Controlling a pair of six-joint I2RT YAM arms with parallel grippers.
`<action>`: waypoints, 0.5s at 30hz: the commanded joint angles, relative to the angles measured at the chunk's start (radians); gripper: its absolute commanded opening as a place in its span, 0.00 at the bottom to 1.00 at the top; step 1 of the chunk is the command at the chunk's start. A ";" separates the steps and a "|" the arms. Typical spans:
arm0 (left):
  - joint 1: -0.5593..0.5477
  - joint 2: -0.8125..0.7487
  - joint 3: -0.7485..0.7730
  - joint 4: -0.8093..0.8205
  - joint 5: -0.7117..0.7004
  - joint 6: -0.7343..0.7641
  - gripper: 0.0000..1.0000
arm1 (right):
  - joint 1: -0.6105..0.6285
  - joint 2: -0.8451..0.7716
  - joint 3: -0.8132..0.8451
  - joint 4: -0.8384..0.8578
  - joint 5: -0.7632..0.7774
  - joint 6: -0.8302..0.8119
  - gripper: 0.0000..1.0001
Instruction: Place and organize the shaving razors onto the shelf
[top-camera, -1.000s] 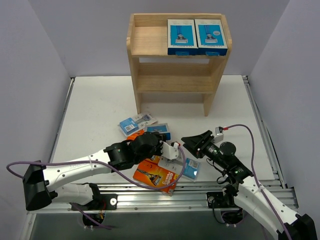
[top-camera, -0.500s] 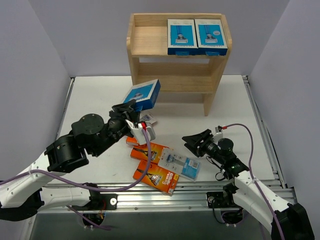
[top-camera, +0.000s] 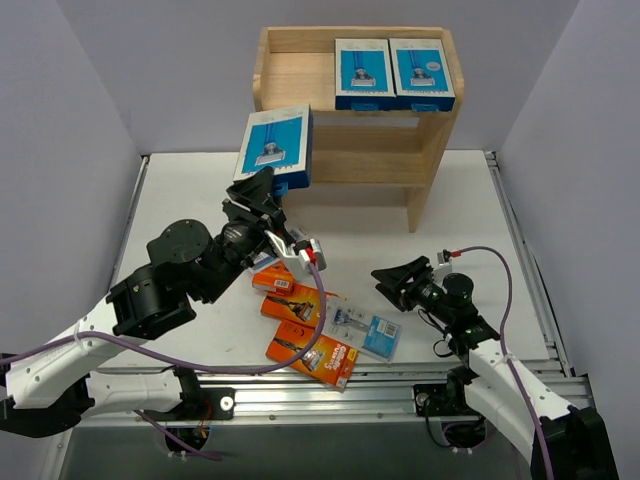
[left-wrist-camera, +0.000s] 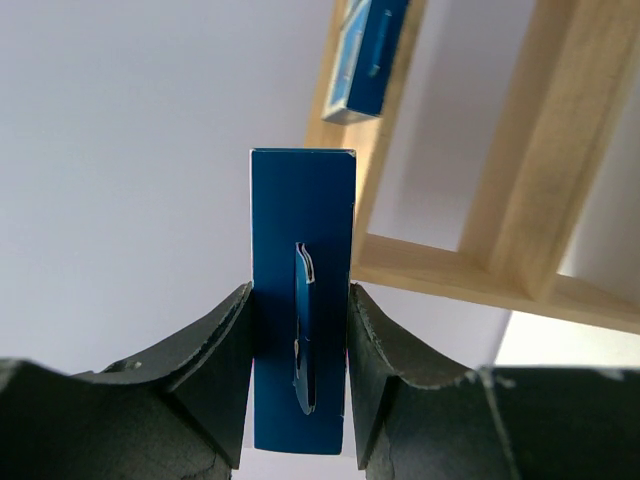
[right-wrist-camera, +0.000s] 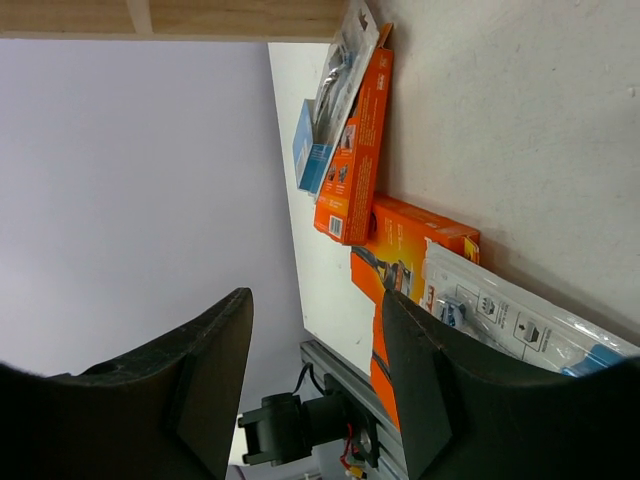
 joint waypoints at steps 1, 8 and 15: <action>0.003 0.019 0.039 0.210 -0.011 0.139 0.02 | -0.022 0.027 -0.006 0.070 -0.057 -0.022 0.50; 0.008 0.051 0.041 0.318 0.003 0.234 0.02 | -0.066 0.084 -0.001 0.106 -0.098 -0.033 0.50; 0.043 0.102 0.004 0.436 0.014 0.326 0.02 | -0.105 0.154 0.014 0.153 -0.138 -0.045 0.49</action>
